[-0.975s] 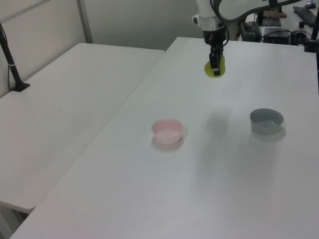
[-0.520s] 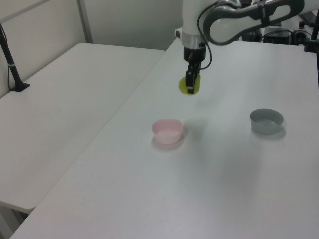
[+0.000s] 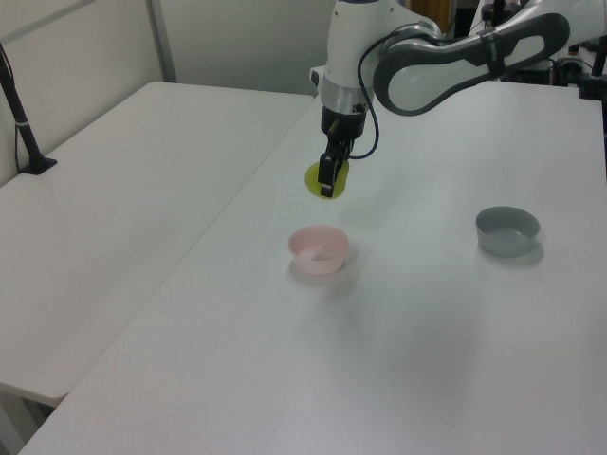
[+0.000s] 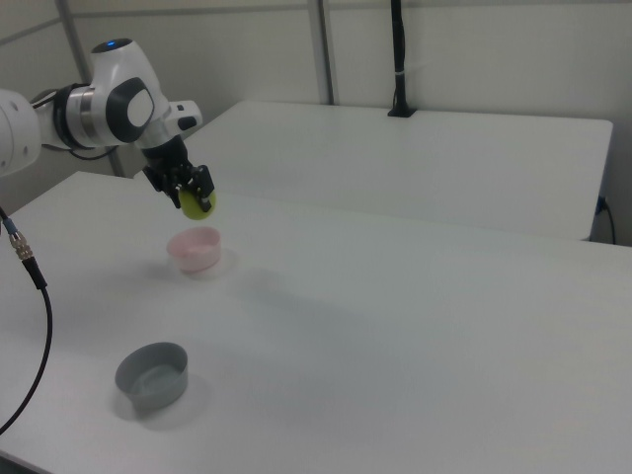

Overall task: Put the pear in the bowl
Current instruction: 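Carry the pear over the pink bowl and lower it inside, then open the gripper to release the pear and raise it away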

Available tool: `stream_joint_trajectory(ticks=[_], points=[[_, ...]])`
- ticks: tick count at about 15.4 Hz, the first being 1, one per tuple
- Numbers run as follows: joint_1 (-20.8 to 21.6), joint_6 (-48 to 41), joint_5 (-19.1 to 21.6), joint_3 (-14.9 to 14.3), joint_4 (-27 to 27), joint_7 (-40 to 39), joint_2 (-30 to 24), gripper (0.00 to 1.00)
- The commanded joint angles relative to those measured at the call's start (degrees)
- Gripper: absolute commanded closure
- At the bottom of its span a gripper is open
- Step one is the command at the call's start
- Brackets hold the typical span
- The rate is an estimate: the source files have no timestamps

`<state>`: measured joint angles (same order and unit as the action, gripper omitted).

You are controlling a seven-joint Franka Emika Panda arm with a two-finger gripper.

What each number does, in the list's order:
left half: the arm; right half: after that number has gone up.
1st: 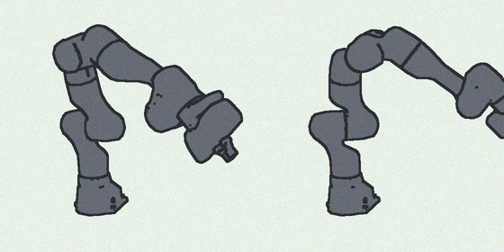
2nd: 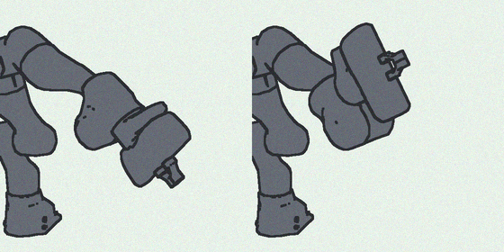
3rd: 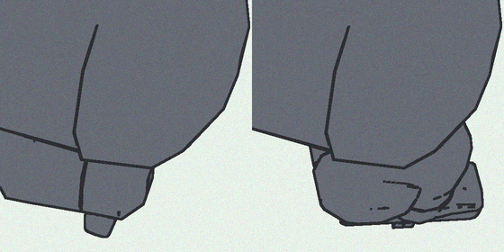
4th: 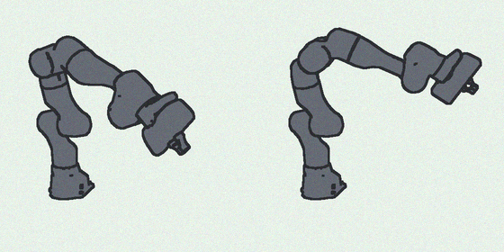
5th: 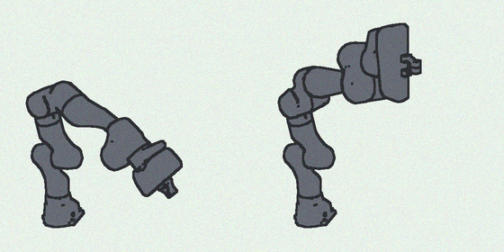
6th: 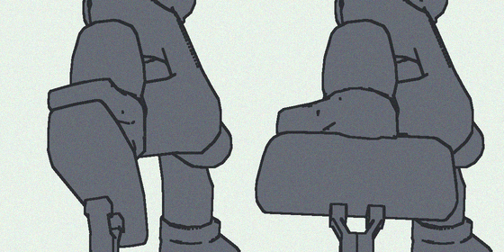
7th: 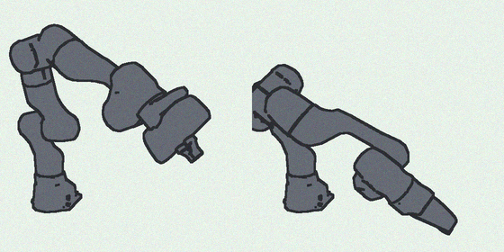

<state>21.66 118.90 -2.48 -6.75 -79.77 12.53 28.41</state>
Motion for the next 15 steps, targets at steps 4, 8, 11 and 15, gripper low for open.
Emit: stream_joint_trajectory(ticks=[4,8,11,15], points=[[3.82,3.97,0.19,-0.64,1.02,4.43,5.68,0.42],[4.09,4.41,0.02,-0.64,1.02,4.61,8.14,0.41],[4.62,5.64,0.01,-0.64,1.02,4.96,9.03,0.38],[4.26,5.82,-0.07,-0.81,1.02,4.96,9.03,0.33]])
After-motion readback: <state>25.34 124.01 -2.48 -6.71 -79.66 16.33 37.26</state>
